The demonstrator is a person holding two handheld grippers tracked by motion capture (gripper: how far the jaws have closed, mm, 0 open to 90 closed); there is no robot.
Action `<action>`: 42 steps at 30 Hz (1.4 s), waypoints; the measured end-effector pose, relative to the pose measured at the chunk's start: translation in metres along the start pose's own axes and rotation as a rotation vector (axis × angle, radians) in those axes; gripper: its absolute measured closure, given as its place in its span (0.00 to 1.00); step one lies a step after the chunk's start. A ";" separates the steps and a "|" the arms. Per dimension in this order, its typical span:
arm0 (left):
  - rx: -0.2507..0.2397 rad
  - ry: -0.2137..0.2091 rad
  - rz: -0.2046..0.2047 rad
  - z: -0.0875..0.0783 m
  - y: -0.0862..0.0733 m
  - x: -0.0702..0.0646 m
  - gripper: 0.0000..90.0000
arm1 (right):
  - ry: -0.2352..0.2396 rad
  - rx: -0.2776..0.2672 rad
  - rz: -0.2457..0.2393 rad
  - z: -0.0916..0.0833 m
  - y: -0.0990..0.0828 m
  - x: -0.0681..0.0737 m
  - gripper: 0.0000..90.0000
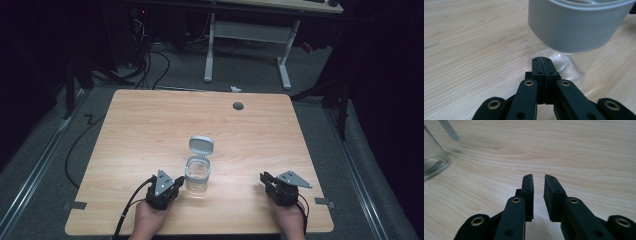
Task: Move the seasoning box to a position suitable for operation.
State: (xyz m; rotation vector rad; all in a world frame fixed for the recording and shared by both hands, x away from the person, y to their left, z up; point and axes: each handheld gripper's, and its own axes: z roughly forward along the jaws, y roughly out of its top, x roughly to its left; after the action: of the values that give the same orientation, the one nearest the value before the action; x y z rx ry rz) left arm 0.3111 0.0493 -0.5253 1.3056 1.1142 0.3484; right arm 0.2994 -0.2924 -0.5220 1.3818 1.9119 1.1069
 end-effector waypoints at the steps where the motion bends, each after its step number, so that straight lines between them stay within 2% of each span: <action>1: -0.001 -0.008 -0.002 0.000 -0.001 -0.002 1.00 | -0.002 0.002 0.000 0.000 0.000 0.000 0.86; 8: 0.002 -0.047 -0.011 -0.004 -0.003 -0.010 1.00 | 0.003 0.006 -0.004 0.002 0.000 0.001 0.86; 12: -0.006 -0.054 -0.016 -0.010 -0.002 -0.009 0.98 | 0.008 0.014 -0.023 0.004 0.000 0.004 0.85; 17: 0.013 -0.061 -0.015 -0.018 -0.007 -0.007 0.93 | 0.022 0.011 -0.049 0.007 0.004 0.015 0.84; 19: 0.028 -0.075 -0.020 -0.022 -0.009 -0.011 1.00 | 0.051 0.013 -0.074 0.010 0.009 0.024 0.87; 22: 0.030 -0.092 -0.019 -0.024 -0.011 -0.015 1.00 | 0.057 0.020 -0.089 0.014 0.013 0.032 0.87; 23: 0.031 -0.104 -0.007 -0.024 -0.013 -0.018 1.00 | 0.064 0.025 -0.094 0.017 0.017 0.039 0.92; 26: 0.026 -0.116 -0.013 -0.021 -0.015 -0.021 1.00 | 0.082 0.025 -0.080 0.023 0.023 0.047 0.97; 29: 0.017 -0.122 -0.021 -0.018 -0.015 -0.021 1.00 | 0.091 0.020 -0.075 0.027 0.027 0.051 0.99; 32: 0.029 -0.132 -0.026 -0.013 -0.016 -0.023 1.00 | 0.111 0.015 -0.072 0.034 0.036 0.056 1.00; 33: 0.037 -0.137 -0.019 -0.010 -0.017 -0.025 1.00 | 0.118 0.014 -0.089 0.038 0.042 0.060 1.00; 42: 0.043 -0.138 0.004 -0.005 -0.023 -0.028 1.00 | 0.140 -0.019 -0.136 0.053 0.066 0.076 1.00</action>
State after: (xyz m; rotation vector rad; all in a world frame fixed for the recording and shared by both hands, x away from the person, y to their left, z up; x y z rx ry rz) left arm 0.2852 0.0247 -0.5322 1.3496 1.0080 0.2349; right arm 0.3493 -0.1954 -0.4908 1.1725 2.0551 1.1787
